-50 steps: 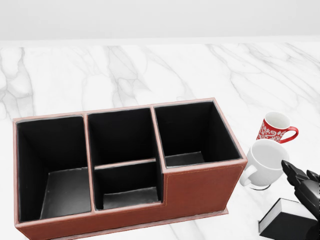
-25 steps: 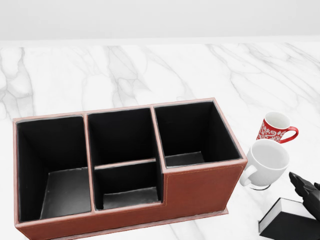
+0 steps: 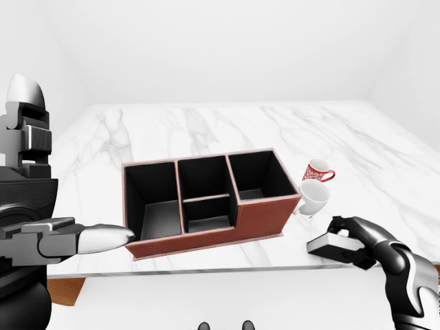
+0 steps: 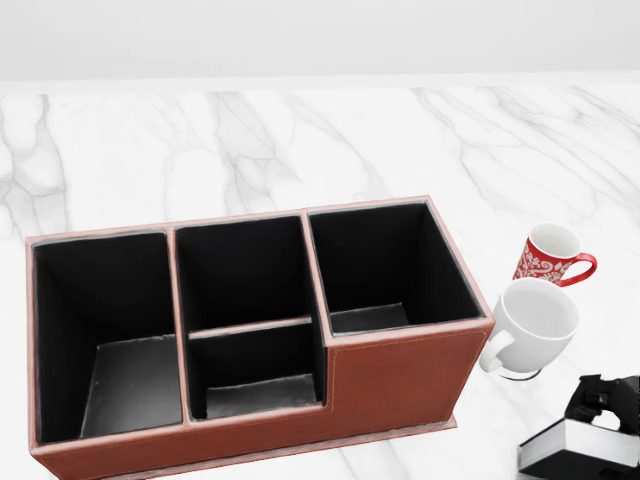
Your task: Pick up the book and place it in the right compartment of the caddy.
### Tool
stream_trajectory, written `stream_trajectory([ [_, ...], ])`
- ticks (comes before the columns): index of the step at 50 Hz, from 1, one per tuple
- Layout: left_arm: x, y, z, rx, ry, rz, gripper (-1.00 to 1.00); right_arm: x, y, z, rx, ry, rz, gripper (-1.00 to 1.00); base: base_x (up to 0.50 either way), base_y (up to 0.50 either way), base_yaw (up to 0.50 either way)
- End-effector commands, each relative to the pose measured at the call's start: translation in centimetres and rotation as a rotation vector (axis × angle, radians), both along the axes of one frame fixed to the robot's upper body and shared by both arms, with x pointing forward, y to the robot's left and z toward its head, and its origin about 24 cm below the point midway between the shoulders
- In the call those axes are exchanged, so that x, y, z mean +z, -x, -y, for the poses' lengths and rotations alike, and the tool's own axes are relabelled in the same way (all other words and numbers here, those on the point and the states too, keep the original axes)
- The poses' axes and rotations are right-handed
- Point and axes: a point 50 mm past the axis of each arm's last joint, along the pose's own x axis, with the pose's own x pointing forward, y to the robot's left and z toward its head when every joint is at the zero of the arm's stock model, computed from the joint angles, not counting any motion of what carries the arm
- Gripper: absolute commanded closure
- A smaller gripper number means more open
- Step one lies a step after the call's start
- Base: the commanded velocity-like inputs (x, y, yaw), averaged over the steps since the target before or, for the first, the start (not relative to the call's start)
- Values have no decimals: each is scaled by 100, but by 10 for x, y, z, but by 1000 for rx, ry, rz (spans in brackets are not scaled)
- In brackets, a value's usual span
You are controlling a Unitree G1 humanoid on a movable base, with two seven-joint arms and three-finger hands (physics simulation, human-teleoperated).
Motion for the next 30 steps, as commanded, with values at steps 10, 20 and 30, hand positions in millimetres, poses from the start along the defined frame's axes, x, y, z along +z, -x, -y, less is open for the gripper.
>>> stream_trajectory([
  [10,1,0,0,-1,2,5,-100,-15,8,-4,-17,-33,-53,100,0,0,0],
  [20,1,1,-1,3,9,9,-100,15,2,-3,-21,8,70,100,0,0,0],
  [30,0,0,1,-6,-7,-6,-100,128,-3,-25,51,167,530,100,0,0,0],
])
